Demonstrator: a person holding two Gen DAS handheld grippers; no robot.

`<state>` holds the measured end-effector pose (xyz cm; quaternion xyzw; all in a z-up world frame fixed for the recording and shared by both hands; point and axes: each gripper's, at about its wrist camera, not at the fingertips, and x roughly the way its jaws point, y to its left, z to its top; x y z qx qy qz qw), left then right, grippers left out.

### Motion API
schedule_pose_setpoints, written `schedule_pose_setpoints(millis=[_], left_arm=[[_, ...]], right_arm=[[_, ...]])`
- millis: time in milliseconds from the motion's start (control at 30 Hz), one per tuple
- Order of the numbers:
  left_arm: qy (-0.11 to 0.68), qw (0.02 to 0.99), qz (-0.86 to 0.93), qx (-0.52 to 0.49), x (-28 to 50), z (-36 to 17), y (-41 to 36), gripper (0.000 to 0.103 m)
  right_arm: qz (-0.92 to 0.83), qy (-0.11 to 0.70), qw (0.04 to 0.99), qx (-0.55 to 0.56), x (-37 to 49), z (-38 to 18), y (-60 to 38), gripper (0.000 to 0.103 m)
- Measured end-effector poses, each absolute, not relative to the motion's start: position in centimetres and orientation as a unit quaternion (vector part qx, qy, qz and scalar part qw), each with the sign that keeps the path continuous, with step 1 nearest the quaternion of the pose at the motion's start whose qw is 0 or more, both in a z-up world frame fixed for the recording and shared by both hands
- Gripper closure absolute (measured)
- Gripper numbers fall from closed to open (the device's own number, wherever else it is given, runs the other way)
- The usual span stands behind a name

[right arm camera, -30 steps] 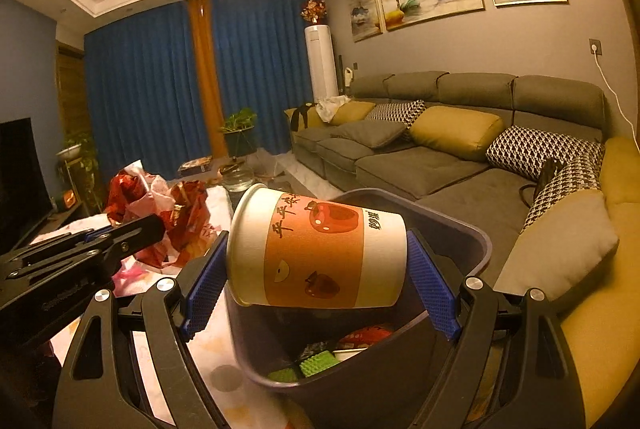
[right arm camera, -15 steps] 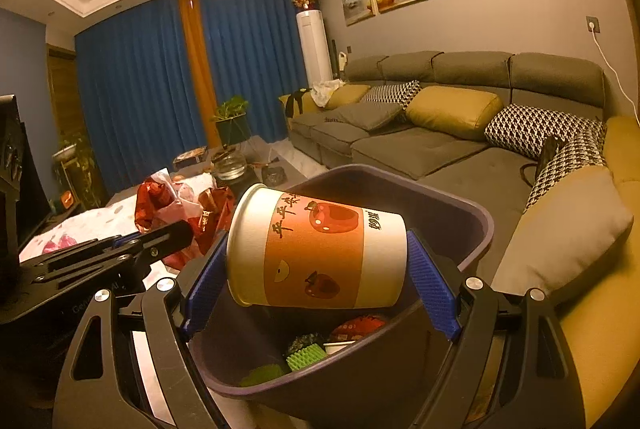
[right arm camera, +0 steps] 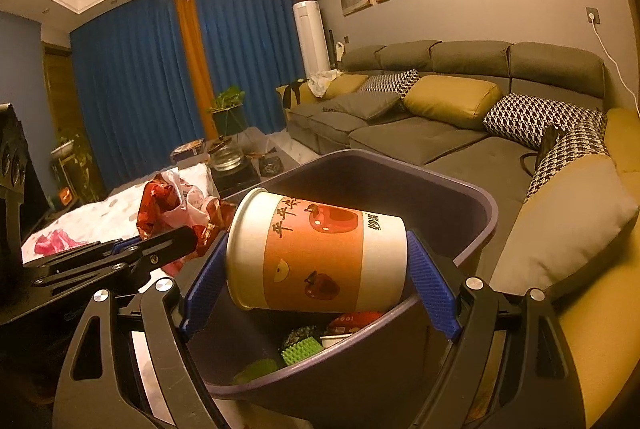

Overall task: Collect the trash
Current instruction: 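Open both tools to drop the snack bag and cup into the bin, then move both tools back over the remaining trash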

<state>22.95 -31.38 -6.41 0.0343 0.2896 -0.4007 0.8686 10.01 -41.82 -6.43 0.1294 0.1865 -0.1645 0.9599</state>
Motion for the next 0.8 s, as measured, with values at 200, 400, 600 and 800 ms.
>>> schedule_pose_setpoints(millis=[200,400,600,800], left_arm=[[0.291,0.867,-0.403,0.029,23.0,-7.0,-30.7,0.056],[0.291,0.870,-0.398,0.020,22.9,-7.0,-29.8,0.041],[0.274,0.892,-0.360,0.009,21.9,-6.3,-27.2,0.026],[0.256,0.922,-0.292,-0.002,20.3,-4.9,-22.7,0.016]], right_arm=[[-0.155,0.183,0.959,0.154,9.7,-6.4,-42.7,0.020],[-0.154,0.175,0.959,0.161,9.2,-6.1,-43.0,0.019],[-0.160,0.166,0.961,0.153,8.2,-5.2,-42.0,0.019],[-0.167,0.165,0.964,0.123,7.0,-4.4,-39.4,0.019]])
